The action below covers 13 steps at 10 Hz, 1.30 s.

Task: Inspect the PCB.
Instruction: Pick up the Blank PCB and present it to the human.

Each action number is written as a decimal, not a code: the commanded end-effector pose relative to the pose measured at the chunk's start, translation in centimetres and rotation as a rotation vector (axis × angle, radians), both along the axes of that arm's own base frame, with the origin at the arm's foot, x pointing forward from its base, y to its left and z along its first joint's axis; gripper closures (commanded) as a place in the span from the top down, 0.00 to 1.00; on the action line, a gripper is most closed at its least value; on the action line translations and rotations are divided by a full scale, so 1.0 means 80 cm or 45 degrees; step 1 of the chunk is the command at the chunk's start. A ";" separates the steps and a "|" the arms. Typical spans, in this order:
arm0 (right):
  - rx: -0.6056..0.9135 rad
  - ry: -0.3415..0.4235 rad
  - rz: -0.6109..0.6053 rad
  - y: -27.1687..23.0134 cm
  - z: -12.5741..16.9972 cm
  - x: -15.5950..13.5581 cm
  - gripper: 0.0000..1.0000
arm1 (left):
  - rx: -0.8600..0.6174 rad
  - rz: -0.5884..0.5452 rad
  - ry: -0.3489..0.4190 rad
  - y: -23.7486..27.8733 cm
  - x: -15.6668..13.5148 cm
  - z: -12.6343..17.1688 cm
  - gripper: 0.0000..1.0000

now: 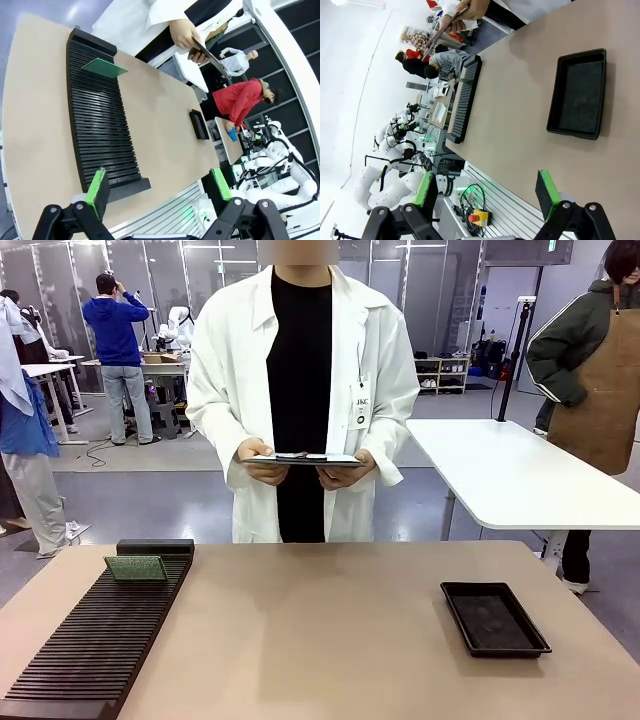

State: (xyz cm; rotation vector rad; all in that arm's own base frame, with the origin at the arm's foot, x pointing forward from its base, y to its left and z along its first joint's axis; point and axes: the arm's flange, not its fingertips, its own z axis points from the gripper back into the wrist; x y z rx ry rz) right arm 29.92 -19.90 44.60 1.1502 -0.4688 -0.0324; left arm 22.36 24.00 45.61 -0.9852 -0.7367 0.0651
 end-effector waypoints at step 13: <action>0.002 0.000 0.009 0.000 0.000 -0.001 1.00 | 1.497 -0.732 -0.244 -0.327 0.252 0.071 1.00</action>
